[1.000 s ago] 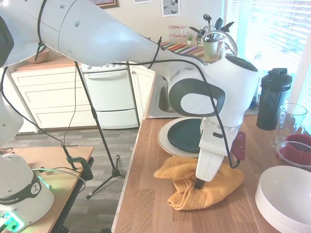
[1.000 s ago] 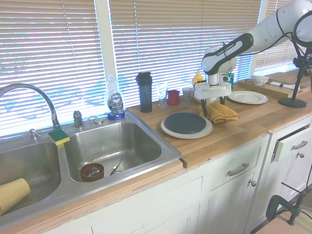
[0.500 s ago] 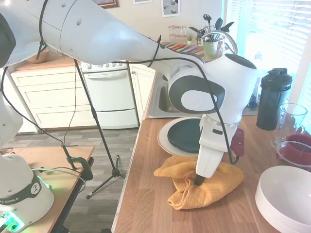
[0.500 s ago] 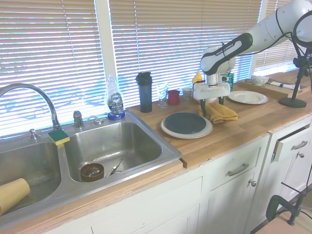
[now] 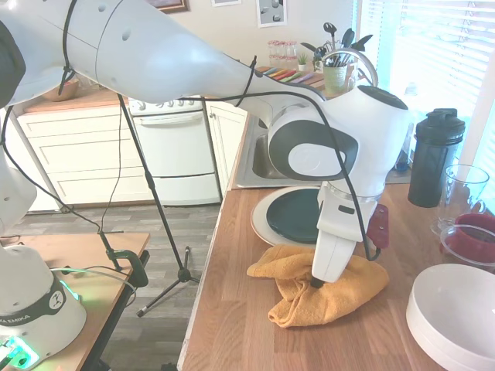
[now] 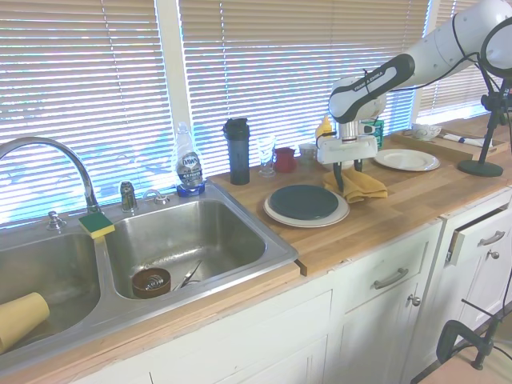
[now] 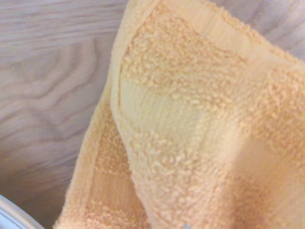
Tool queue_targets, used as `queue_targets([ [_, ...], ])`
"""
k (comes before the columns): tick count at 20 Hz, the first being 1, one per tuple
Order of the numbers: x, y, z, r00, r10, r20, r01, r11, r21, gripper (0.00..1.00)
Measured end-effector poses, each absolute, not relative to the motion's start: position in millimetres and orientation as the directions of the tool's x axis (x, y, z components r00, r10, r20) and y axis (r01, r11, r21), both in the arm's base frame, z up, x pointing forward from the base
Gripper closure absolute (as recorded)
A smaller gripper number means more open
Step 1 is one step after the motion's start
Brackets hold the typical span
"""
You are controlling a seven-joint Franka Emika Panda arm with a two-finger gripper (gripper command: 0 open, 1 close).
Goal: Wipe the blue plate in counterclockwise motion
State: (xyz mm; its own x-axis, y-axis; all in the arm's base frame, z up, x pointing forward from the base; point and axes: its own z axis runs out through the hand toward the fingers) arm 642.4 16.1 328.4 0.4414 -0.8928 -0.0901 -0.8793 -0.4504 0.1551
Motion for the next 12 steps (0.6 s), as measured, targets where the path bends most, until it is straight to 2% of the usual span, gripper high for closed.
queue_targets([
  [12,642.5,13.7,332.6,0.438,-0.895,-0.089,-0.882,-0.446,0.148,1.00],
])
